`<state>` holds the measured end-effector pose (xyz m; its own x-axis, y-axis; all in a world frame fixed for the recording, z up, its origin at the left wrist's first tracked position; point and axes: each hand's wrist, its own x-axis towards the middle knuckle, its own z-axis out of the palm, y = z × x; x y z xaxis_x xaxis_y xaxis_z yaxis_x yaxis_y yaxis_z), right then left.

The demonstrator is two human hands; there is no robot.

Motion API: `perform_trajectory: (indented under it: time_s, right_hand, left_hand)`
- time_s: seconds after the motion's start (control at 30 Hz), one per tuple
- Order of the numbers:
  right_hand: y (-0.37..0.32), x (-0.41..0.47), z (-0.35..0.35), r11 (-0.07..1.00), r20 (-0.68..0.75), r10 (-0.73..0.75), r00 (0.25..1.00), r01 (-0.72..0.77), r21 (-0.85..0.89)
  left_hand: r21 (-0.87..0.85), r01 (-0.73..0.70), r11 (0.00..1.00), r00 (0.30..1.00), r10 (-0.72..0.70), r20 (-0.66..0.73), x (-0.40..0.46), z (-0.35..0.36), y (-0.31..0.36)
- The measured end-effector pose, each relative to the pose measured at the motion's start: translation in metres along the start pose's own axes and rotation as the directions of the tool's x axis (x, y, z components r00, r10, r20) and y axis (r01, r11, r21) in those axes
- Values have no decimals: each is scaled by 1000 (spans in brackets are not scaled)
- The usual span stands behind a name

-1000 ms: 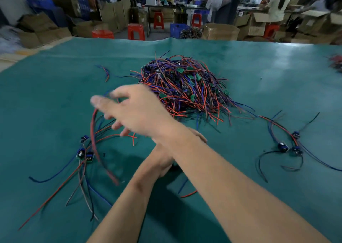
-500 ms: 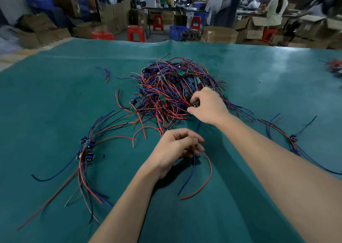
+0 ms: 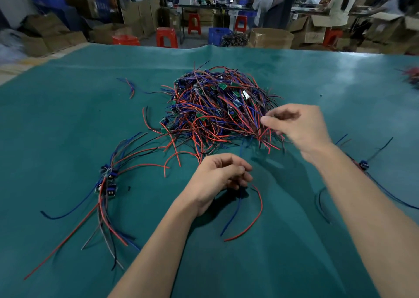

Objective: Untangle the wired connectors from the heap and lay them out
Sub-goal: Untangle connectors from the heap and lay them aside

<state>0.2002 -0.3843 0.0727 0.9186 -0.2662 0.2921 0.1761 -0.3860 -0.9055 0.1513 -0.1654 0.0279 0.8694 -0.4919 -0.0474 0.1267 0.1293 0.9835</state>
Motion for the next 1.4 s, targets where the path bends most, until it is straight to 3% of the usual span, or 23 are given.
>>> perform_trajectory:
  time_s: [0.13,0.2,0.33,0.4,0.47,0.57,0.77,1.0,1.23,1.4]
  right_hand:
    - [-9,-24,-22,954,-179,36,983,19,299]
    - [-14,-40,-22,884,-176,80,981,12,467]
    - [-14,-74,0,618,127,180,975,-213,757]
    - [-13,-85,6,473,241,212,947,-315,823]
    - [-12,-90,10,412,296,219,930,-363,836]
    - [-9,-95,24,478,315,225,922,-386,789]
    - [-5,-101,40,705,192,207,959,-282,650]
    - [-1,-101,42,902,136,156,978,-197,385]
    - [4,-99,40,887,146,201,969,-243,393]
    - [5,-97,35,757,365,252,896,-417,503]
  left_hand:
    - [-9,-1,1000,1000,1,0,0,0,-1]
    - [-34,-8,999,1000,7,-2,1,0,-2]
    - [-111,-15,994,1000,17,21,2,-1,-2]
    - [-126,-22,992,999,26,35,2,-2,-2]
    - [-124,-24,992,999,29,37,3,-2,-2]
    - [-110,-37,993,999,40,23,3,-1,-3]
    - [-108,-48,993,998,52,34,3,0,-5]
    - [-147,-132,980,988,119,-97,10,-1,-13]
    - [-111,-122,986,992,118,-37,7,1,-12]
    - [-86,-128,988,992,127,-21,7,-2,-10]
